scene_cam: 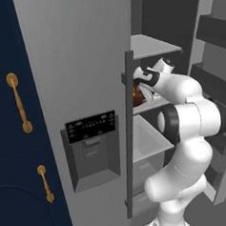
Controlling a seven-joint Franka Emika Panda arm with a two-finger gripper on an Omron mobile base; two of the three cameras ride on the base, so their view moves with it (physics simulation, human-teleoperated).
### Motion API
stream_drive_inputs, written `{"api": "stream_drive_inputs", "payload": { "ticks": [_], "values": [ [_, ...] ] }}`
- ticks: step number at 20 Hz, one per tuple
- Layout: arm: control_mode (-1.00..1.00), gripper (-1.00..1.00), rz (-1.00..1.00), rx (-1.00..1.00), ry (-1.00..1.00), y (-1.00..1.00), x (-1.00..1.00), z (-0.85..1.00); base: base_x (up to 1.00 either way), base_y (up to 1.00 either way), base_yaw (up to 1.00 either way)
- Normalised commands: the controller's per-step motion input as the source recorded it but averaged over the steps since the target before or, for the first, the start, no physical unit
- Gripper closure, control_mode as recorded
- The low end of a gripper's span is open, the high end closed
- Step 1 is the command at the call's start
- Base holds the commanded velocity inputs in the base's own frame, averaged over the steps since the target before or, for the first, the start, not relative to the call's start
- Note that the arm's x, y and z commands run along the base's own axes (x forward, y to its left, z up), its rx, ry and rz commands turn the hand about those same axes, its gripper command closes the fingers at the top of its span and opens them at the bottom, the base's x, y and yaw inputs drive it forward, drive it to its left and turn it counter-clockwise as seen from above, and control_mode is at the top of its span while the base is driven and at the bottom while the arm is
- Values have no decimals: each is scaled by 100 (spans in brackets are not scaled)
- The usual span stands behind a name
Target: Pick the chicken drumstick and onion from their plates and place them in the bowl. Then put the bowl in the fridge.
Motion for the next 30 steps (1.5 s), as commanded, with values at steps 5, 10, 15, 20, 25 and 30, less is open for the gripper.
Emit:
{"api": "stream_drive_inputs", "payload": {
  "ticks": [5,10,15,20,25,30],
  "values": [
    [-100,-100,0,-3,-30,2,-12,0,0,0,0],
    [-100,-100,-3,-2,-33,1,-25,21,0,0,0],
    [-100,-100,0,-4,-13,0,-36,21,0,0,0],
    [-100,-100,-7,-4,0,0,-64,49,0,0,0],
    [-100,-100,-20,-1,0,0,-89,61,0,0,0],
    [-100,-100,-11,1,1,-8,-97,72,0,0,0]
  ]
}}
